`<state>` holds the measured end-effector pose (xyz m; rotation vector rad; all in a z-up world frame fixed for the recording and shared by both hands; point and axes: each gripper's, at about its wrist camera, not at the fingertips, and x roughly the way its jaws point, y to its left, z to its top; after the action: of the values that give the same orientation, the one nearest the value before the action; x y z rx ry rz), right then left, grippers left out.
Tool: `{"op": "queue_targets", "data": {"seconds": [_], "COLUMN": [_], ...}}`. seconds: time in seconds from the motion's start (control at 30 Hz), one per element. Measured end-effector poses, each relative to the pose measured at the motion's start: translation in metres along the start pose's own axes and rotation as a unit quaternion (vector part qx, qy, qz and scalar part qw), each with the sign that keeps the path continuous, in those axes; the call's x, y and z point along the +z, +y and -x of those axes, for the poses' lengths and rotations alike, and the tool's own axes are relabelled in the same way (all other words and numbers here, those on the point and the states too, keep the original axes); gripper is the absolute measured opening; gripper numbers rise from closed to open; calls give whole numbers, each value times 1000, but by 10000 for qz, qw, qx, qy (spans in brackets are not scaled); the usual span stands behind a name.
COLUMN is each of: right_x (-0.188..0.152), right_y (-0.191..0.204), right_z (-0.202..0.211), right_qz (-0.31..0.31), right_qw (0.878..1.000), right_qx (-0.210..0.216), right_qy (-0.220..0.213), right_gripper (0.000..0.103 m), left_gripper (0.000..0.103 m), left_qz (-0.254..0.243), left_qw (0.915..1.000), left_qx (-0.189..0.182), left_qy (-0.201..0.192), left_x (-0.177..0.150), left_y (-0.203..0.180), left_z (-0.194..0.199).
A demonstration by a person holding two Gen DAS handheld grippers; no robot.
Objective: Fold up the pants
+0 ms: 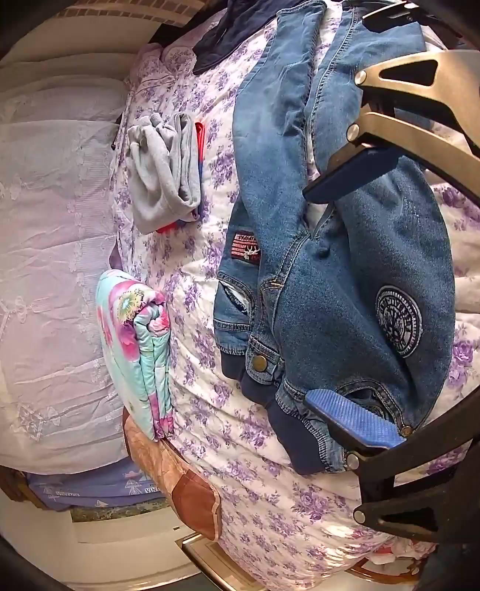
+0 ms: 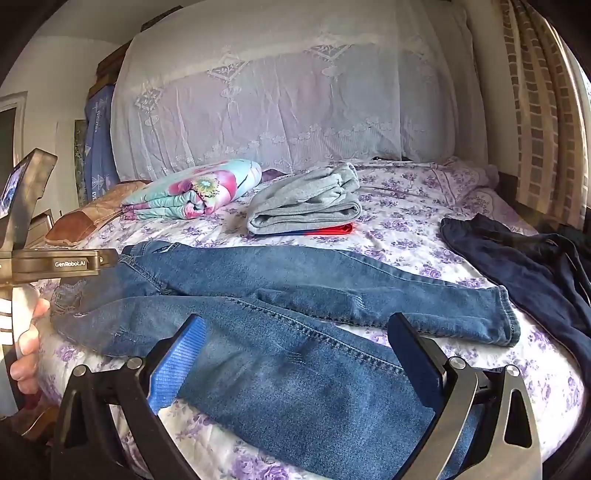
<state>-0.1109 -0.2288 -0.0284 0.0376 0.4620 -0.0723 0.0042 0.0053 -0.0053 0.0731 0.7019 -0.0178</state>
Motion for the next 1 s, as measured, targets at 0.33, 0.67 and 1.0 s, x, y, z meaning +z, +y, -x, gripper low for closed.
{"op": "queue_targets", "data": {"seconds": [0.33, 0.67, 1.0], "right_x": [1, 3, 3], "right_y": [2, 1, 1], "right_z": [1, 1, 0], "right_qz": [40, 46, 43], "right_qw": [10000, 10000, 9999], "right_qx": [18, 80, 99], "right_qy": [-16, 7, 31], "right_gripper": [100, 100, 100], "left_gripper": [98, 98, 98], "left_qz": [20, 9, 12], "left_qw": [10000, 10000, 10000], "left_qx": [-8, -4, -7], "left_qy": [-23, -41, -12], "left_x": [2, 4, 4], "left_y": [-1, -1, -1], "left_z": [2, 4, 3]}}
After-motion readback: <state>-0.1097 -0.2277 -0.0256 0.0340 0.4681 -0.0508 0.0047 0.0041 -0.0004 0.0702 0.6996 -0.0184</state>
